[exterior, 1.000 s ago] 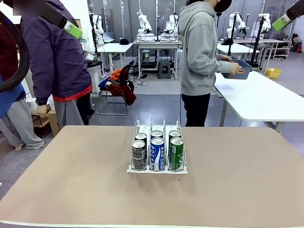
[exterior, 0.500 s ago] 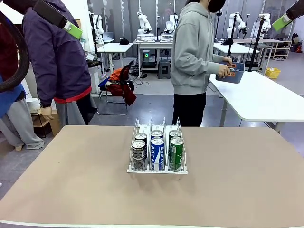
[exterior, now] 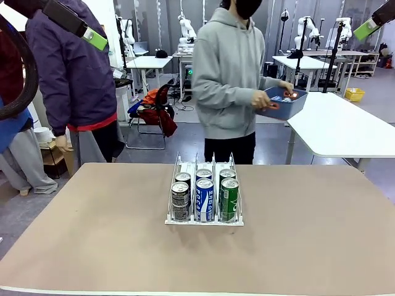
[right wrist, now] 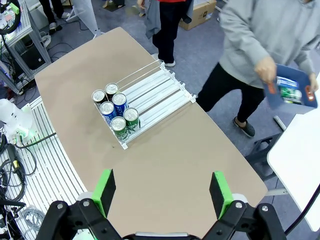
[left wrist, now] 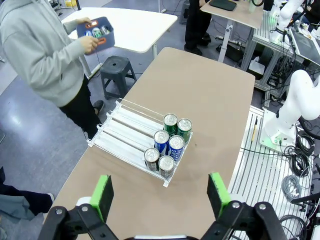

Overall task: Fill the beverage cans into the dispenser.
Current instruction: Pick up the Ionic drink handed by the human.

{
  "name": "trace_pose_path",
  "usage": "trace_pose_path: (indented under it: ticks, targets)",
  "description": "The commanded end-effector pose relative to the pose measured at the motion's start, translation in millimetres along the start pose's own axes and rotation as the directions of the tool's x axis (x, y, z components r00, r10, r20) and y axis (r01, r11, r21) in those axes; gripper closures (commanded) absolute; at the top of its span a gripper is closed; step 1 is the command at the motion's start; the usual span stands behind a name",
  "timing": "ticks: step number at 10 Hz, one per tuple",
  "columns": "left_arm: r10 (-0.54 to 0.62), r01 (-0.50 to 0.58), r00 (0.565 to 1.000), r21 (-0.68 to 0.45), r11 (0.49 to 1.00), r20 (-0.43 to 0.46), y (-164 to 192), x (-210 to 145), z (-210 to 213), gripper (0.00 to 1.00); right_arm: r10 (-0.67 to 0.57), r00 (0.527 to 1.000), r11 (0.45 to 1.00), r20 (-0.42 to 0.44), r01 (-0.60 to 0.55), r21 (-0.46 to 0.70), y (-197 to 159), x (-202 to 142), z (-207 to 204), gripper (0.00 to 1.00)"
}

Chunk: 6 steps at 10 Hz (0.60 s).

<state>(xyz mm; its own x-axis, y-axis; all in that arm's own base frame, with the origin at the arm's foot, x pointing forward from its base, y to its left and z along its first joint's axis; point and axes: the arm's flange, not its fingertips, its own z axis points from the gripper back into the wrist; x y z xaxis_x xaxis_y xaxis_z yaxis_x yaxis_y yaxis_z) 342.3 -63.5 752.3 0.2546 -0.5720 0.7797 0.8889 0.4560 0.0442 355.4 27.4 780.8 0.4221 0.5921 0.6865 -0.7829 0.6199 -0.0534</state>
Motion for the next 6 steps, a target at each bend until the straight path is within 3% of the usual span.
trace_pose_path:
  ticks: [1, 6]
  targets:
    - [-0.002, 0.002, 1.0, -0.007, 1.0, 0.003, -0.3, 0.2, -0.1, 0.0, 0.0, 1.0, 1.0, 0.0, 0.0, 0.001, 1.3, -1.2, 0.1, 0.0]
    - [-0.002, 0.002, 1.0, -0.007, 1.0, 0.003, -0.3, 0.2, -0.1, 0.0, 0.0, 1.0, 1.0, 0.0, 0.0, 0.001, 1.3, -1.2, 0.1, 0.0]
